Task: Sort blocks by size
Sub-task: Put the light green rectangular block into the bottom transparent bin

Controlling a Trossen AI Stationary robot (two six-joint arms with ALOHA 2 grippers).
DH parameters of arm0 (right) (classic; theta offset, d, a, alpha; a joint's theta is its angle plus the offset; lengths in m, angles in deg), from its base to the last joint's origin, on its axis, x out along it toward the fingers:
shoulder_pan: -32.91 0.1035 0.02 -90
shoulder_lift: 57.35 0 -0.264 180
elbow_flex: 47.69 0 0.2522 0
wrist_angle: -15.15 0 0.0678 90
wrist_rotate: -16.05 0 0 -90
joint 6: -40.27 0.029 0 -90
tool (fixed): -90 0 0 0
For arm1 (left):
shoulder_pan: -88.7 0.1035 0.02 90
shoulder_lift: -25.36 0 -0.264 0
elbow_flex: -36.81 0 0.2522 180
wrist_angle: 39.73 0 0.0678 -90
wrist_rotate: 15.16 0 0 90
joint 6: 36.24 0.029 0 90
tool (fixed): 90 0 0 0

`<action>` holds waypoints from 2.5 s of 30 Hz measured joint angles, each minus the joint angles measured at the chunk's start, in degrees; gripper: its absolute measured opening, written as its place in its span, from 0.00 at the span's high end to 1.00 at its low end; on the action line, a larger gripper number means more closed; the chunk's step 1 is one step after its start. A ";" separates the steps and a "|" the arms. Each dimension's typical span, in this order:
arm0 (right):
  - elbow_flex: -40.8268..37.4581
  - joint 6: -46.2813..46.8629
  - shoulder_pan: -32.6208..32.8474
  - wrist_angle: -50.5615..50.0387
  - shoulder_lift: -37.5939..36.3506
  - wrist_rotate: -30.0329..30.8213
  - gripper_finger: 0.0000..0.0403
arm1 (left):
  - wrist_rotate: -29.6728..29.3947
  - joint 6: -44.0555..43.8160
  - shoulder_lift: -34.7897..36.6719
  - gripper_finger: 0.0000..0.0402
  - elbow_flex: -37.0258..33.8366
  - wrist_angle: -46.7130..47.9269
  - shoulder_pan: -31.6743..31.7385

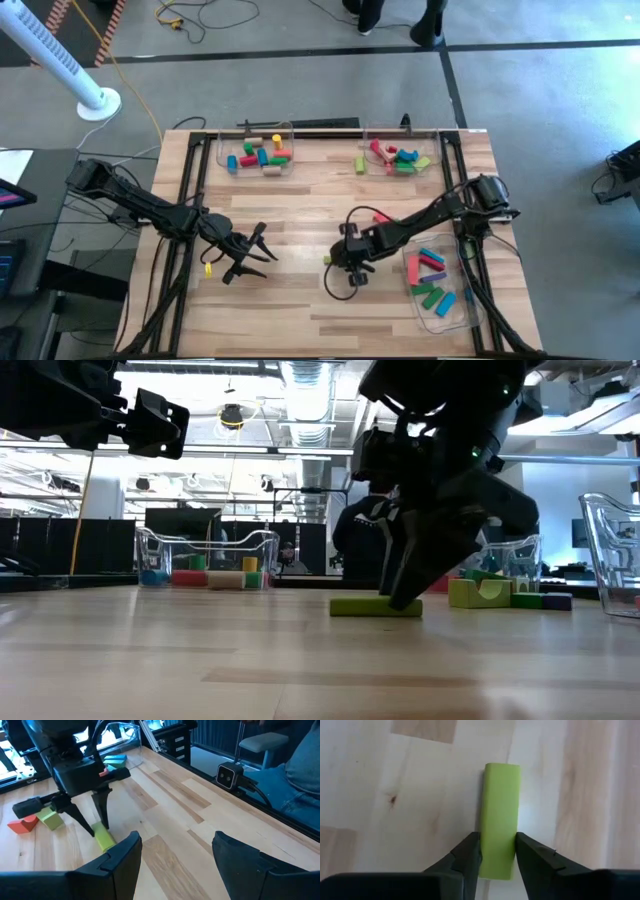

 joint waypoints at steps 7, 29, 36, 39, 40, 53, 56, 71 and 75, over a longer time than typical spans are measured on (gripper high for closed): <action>0.92 0.67 0.88 -0.49 -0.04 1.60 0.70 | -0.25 0.13 0.00 0.43 0.00 -0.07 0.00; 6.84 0.68 3.00 -4.59 0.00 0.59 0.51 | -2.10 0.59 0.00 0.43 0.00 0.01 0.00; 6.40 3.40 3.72 -1.99 2.58 0.71 0.32 | -2.08 0.55 0.02 0.43 0.00 -0.02 0.00; 6.39 3.56 3.61 -2.00 5.00 1.71 0.32 | -2.08 0.52 0.02 0.43 0.00 -0.06 -0.02; 6.38 3.71 3.60 -1.81 5.59 1.81 0.33 | -2.10 0.48 0.02 0.43 0.00 -0.04 0.00; 6.51 5.41 3.58 -2.01 5.69 1.93 0.70 | -2.11 0.37 0.02 0.43 0.02 0.27 -0.02; 6.55 5.16 3.83 -2.03 5.68 1.95 0.70 | -2.12 0.31 0.02 0.43 0.02 0.27 -0.02; 17.93 0.54 4.86 -8.74 5.84 3.46 0.69 | -2.02 4.43 0.02 0.43 0.02 -3.30 -0.13; 21.97 -2.37 4.82 -7.53 5.84 3.55 0.69 | -1.79 11.78 0.02 0.43 0.02 -6.07 -1.49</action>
